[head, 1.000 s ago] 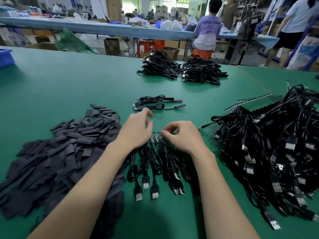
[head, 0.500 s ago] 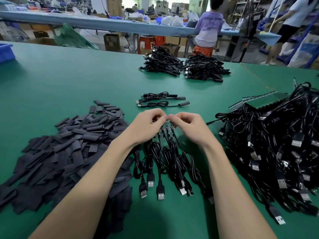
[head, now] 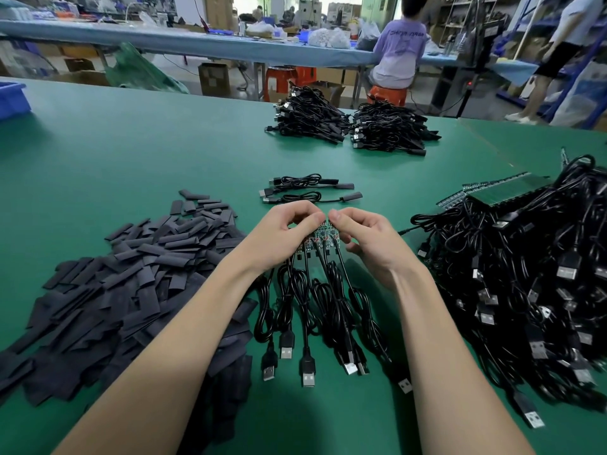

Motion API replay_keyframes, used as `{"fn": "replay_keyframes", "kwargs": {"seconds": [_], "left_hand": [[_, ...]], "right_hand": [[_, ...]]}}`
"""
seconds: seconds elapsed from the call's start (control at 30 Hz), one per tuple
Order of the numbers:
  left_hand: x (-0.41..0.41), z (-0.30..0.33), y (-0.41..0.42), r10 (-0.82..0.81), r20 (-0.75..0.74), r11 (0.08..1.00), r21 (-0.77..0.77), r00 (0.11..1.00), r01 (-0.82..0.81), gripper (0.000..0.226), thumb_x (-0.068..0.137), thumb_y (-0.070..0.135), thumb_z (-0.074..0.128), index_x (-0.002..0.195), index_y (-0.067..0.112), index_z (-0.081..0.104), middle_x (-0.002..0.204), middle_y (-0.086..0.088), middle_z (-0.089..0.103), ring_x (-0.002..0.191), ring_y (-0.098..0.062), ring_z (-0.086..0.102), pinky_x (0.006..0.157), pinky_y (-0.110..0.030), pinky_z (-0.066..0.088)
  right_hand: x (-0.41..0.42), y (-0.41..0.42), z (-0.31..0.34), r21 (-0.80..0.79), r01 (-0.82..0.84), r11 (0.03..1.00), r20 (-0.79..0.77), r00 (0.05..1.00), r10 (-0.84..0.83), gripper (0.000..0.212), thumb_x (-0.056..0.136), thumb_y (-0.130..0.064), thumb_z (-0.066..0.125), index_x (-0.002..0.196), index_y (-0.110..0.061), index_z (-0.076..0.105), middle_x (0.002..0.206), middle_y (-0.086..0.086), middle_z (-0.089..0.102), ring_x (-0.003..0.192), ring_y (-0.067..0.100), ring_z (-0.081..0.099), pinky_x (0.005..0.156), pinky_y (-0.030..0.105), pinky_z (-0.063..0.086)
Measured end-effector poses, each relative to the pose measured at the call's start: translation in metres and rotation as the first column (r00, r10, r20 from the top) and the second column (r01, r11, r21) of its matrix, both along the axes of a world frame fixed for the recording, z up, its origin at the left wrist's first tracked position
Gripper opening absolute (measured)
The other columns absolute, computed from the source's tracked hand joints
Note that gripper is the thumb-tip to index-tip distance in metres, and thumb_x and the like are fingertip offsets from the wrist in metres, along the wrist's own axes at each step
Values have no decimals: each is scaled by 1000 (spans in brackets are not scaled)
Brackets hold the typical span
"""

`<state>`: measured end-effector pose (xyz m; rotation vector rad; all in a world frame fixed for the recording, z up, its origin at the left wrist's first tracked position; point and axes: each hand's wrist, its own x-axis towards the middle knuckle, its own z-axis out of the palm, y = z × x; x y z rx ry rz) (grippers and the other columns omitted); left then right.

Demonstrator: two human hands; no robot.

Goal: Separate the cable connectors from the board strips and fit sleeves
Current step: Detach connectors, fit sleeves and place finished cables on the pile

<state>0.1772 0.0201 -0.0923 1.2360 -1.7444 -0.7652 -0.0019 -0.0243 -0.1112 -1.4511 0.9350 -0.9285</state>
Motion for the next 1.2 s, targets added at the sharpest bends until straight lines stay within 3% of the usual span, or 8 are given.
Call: {"fn": "replay_keyframes", "kwargs": {"seconds": [0.2, 0.4, 0.57, 0.67, 0.77, 0.9, 1.03, 1.2], "left_hand": [[1, -1, 1, -29, -27, 1000, 0, 999, 29, 22, 104, 17, 54, 100, 1, 68, 86, -5, 59, 77, -7, 48, 73, -19, 39], [2, -3, 0, -43, -41, 999, -6, 998, 43, 23, 104, 18, 53, 102, 1, 68, 99, -23, 64, 85, -11, 53, 80, -22, 41], [4, -7, -2, -64, -124, 997, 30, 990, 69, 21, 105, 21, 53, 101, 8, 69, 93, -13, 66, 87, -11, 55, 84, -27, 44], [4, -5, -4, -70, -156, 997, 30, 985, 75, 21, 104, 27, 54, 97, 12, 68, 88, -1, 62, 84, -11, 53, 82, -26, 43], [5, -9, -7, 49, 1, 998, 26, 999, -49, 19, 103, 30, 57, 93, 18, 69, 83, 7, 64, 76, -4, 53, 77, -19, 42], [-2, -8, -5, 231, 406, 971, -161, 884, -179, 15, 102, 27, 55, 109, 21, 65, 114, 3, 63, 107, -15, 56, 98, -35, 43], [-37, 4, 1, 177, 45, 981, -94, 983, -172, 11, 96, 29, 64, 104, 21, 62, 101, 8, 66, 85, -4, 64, 80, -22, 53], [-53, -11, -1, 220, -395, 966, 213, 892, -144, 15, 91, 18, 73, 98, 18, 59, 99, -6, 68, 81, -20, 71, 79, -36, 62]], "right_hand": [[1, 3, 2, 22, -6, 1000, 32, 999, 6, 21, 81, -48, 75, 74, -28, 76, 63, -15, 49, 63, 3, 42, 73, 28, 34], [1, 6, 4, 59, -68, 996, 149, 987, 59, 21, 79, -44, 82, 74, -24, 78, 70, -5, 50, 68, 8, 40, 77, 30, 35], [3, 8, 3, 116, -110, 987, 240, 967, 79, 17, 82, -33, 77, 83, -16, 76, 80, 3, 58, 71, 11, 47, 72, 21, 43], [1, 8, 9, 162, -119, 979, 310, 948, 64, 19, 81, -34, 81, 88, -17, 76, 94, 11, 60, 84, 22, 49, 88, 28, 47], [-11, 4, 15, 135, 35, 990, 218, 974, -64, 20, 80, -40, 81, 85, -22, 74, 85, -2, 60, 74, 12, 54, 77, 25, 49], [-18, 1, 13, -17, 276, 961, 4, 961, -276, 16, 92, -36, 75, 84, -22, 74, 70, -15, 64, 61, 2, 53, 64, 19, 46], [-14, 0, 19, -148, 331, 932, -22, 941, -338, 17, 94, -30, 74, 79, -21, 74, 64, -16, 60, 56, -3, 48, 57, 11, 41], [-9, 2, 27, -207, 350, 914, -57, 928, -368, 22, 93, -32, 74, 74, -22, 70, 60, -16, 54, 56, 0, 46, 56, 14, 40]]}}
